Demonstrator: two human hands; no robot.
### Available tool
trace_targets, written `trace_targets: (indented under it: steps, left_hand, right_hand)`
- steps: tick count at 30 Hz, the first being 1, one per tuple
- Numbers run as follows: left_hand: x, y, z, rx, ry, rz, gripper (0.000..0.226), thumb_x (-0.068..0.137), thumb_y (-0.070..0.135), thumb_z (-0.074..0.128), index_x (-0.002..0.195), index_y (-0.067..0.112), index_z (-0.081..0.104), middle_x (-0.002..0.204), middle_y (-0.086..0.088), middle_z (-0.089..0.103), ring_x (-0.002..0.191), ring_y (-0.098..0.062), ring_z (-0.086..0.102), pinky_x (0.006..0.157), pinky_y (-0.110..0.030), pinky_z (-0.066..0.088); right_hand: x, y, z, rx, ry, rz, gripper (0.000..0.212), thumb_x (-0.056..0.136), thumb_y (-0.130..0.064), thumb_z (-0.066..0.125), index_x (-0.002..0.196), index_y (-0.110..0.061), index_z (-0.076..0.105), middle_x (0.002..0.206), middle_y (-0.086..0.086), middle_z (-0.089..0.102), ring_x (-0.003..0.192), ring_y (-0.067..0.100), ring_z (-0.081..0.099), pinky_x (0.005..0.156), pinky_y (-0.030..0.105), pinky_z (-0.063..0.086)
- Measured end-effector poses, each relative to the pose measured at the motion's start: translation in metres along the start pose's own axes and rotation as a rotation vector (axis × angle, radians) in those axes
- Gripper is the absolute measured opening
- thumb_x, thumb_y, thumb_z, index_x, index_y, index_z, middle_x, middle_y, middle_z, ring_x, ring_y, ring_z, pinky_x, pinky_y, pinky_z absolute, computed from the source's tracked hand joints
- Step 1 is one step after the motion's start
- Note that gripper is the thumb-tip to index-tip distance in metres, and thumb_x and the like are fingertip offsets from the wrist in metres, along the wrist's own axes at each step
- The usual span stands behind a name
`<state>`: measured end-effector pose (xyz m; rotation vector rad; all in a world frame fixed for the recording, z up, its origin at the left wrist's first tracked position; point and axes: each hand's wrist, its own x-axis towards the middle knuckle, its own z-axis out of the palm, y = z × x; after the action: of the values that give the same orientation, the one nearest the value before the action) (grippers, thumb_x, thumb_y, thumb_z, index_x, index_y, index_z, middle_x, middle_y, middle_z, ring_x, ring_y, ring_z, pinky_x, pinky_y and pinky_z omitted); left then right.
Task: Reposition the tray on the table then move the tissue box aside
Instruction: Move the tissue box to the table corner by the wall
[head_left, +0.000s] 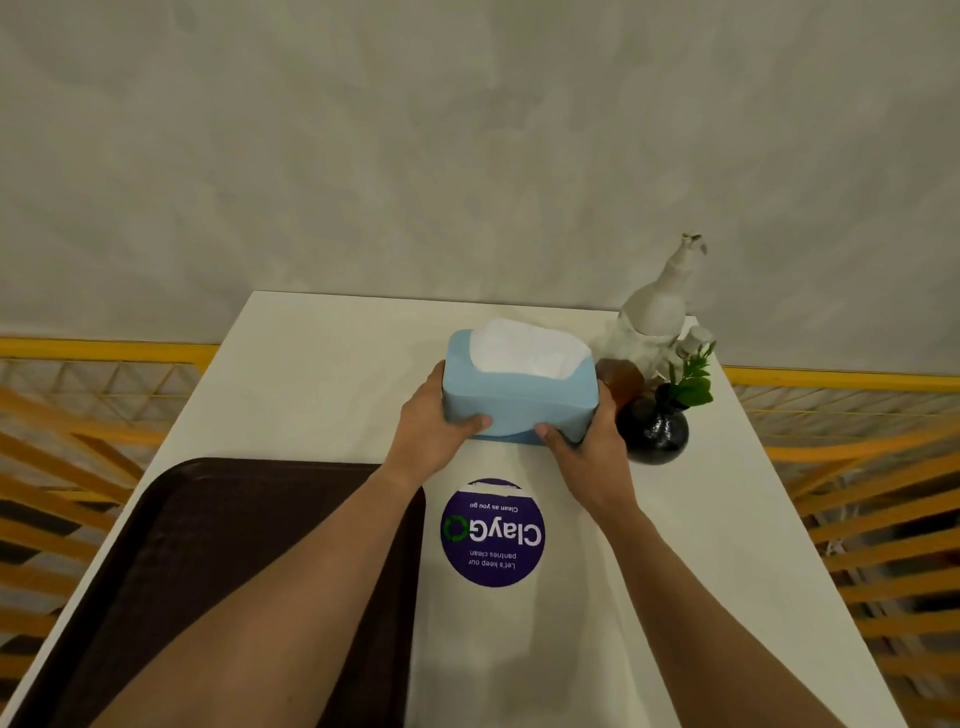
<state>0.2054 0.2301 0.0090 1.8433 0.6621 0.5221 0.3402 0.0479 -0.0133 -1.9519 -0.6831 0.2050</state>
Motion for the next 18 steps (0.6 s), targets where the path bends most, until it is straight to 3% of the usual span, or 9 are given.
trace_targets:
  steps: [2, 5, 8, 13, 18]
  left_hand:
    - [-0.001, 0.001, -0.006, 0.013, 0.001, 0.001, 0.072, 0.078, 0.027, 0.085, 0.139, 0.033, 0.047, 0.121, 0.019, 0.060, 0.106, -0.002, 0.056, 0.077, -0.003, 0.044]
    - [-0.004, 0.003, -0.020, 0.008, 0.008, 0.003, 0.071, 0.078, 0.027, 0.085, 0.138, 0.033, 0.048, 0.118, 0.021, 0.058, 0.103, 0.006, 0.055, 0.074, 0.002, 0.043]
    - [-0.007, 0.004, -0.040, 0.012, 0.010, 0.019, 0.072, 0.078, 0.028, 0.085, 0.140, 0.031, 0.048, 0.124, 0.015, 0.060, 0.106, -0.002, 0.056, 0.074, 0.000, 0.045]
    - [-0.008, 0.000, -0.086, 0.041, 0.026, 0.053, 0.073, 0.078, 0.030, 0.085, 0.141, 0.029, 0.048, 0.127, 0.011, 0.061, 0.111, -0.012, 0.058, 0.078, -0.009, 0.045]
    - [-0.008, -0.008, -0.162, 0.043, 0.068, 0.072, 0.073, 0.078, 0.030, 0.085, 0.141, 0.030, 0.048, 0.122, 0.015, 0.061, 0.107, -0.009, 0.057, 0.072, -0.001, 0.045]
  right_hand:
    - [0.000, -0.003, 0.002, -0.005, -0.008, 0.003, 0.087, 0.086, -0.041, 0.078, 0.153, -0.033, 0.022, 0.143, -0.004, 0.049, 0.129, 0.018, 0.050, 0.102, 0.037, 0.049]
    - [-0.001, -0.012, 0.009, -0.005, -0.007, -0.004, 0.085, 0.085, -0.041, 0.078, 0.151, -0.037, 0.024, 0.133, -0.017, 0.050, 0.120, 0.009, 0.051, 0.096, 0.032, 0.049]
    - [-0.002, -0.025, 0.017, 0.013, -0.027, -0.014, 0.082, 0.085, -0.041, 0.078, 0.149, -0.042, 0.025, 0.125, -0.027, 0.050, 0.114, 0.004, 0.053, 0.090, 0.026, 0.049]
    - [-0.003, -0.057, 0.045, 0.008, -0.063, -0.042, 0.079, 0.088, -0.046, 0.074, 0.149, -0.043, 0.023, 0.132, -0.021, 0.049, 0.114, 0.007, 0.055, 0.090, 0.026, 0.051]
    - [-0.005, -0.103, 0.105, 0.021, -0.078, -0.076, 0.082, 0.088, -0.048, 0.073, 0.151, -0.037, 0.022, 0.133, -0.020, 0.047, 0.112, 0.008, 0.055, 0.091, 0.031, 0.055]
